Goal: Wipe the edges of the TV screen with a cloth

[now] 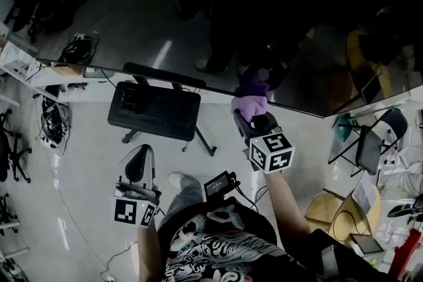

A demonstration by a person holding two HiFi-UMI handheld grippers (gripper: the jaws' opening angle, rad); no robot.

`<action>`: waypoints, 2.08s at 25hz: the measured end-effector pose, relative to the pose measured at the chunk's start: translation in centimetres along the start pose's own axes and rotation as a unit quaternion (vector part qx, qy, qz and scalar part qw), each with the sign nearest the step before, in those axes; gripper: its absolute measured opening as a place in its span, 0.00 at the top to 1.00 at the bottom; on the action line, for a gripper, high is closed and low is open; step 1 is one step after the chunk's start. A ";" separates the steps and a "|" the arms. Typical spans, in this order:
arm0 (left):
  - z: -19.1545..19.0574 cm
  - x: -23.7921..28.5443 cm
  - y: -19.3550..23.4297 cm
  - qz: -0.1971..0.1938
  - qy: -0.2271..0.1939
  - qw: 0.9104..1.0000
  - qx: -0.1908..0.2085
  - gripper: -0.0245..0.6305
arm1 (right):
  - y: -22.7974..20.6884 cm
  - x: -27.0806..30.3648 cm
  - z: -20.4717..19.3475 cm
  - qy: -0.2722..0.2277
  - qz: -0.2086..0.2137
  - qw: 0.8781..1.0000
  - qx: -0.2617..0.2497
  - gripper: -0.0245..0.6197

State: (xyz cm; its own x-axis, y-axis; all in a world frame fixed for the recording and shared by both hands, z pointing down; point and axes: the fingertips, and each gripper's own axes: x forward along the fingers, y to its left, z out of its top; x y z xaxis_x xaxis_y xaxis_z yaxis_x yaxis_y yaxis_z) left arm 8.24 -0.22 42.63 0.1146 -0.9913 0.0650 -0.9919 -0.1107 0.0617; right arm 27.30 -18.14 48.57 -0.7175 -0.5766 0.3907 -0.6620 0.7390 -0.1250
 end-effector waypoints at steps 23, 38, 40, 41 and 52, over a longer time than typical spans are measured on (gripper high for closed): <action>-0.6 -1.7 5.5 0.031 0.001 0.999 -0.018 0.93 | 5.6 4.9 1.5 0.015 0.045 0.999 -0.011 0.72; -1.5 -2.4 9.1 0.053 0.004 0.998 -0.031 0.93 | 8.6 7.6 2.2 0.023 0.070 0.997 -0.006 0.72; -1.5 -2.5 9.3 0.056 0.003 0.998 -0.031 0.92 | 9.0 7.8 2.4 0.023 0.075 0.997 -0.009 0.72; -1.5 -2.6 9.5 0.057 0.003 0.998 -0.030 0.92 | 9.3 8.0 2.5 0.024 0.077 0.997 -0.009 0.72; -1.7 -2.3 12.1 0.066 0.000 0.997 -0.037 0.92 | 11.9 10.6 3.0 0.032 0.103 0.994 -0.014 0.72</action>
State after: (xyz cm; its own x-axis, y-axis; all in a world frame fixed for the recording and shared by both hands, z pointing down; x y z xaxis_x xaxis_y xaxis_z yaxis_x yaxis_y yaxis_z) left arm -3.90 0.85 44.97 -0.0176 -0.9968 0.0780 -0.9917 0.0273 0.1256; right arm 11.22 -16.47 48.51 -0.8214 -0.3895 0.4167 -0.4954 0.8493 -0.1827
